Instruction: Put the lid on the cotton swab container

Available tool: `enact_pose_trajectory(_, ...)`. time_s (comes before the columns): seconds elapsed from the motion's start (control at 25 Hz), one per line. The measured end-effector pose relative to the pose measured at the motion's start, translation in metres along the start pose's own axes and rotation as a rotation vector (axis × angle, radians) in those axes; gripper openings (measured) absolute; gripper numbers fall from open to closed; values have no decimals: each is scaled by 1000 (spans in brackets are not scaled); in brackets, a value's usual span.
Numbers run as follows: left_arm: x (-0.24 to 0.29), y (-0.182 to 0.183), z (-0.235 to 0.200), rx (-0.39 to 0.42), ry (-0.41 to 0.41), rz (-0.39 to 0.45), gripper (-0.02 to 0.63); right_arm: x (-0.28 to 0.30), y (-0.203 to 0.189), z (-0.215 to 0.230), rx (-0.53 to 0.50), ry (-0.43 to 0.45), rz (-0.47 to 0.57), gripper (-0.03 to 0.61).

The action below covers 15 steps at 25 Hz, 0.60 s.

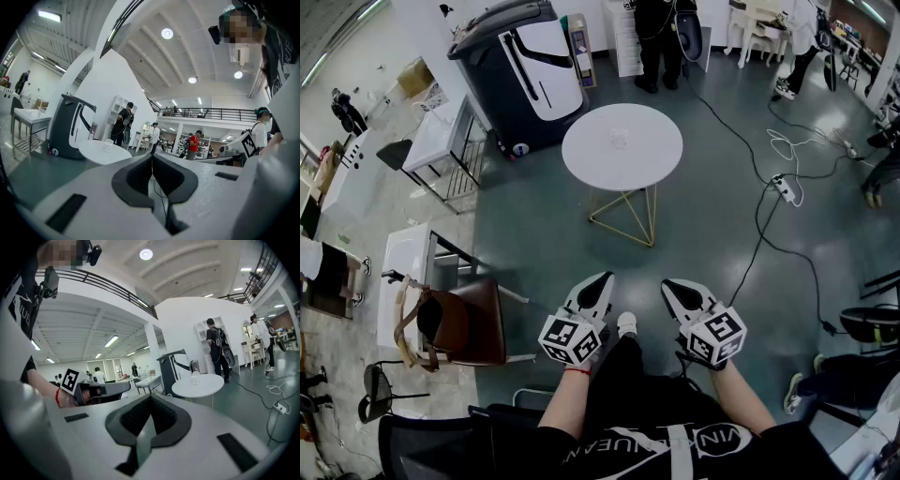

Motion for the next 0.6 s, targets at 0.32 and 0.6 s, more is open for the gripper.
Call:
enact_pose_trajectory(0.32,62,19,-54,-12,-15,-25,11,65,20,51,34,-10,-20,2)
enact_pose_trajectory(0.6,106,25,-111,-35,-33,-60,11,130,29,80,58,-29,-67,2)
Point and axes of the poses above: the fingertips, and each gripper's own axes: x forward along the fingers, z to its right, y out of its top, the point moved 10 cm from there along -x, backward along the fingers, and after that the axes turned 5 degrees about z, right-handed, at the moved point
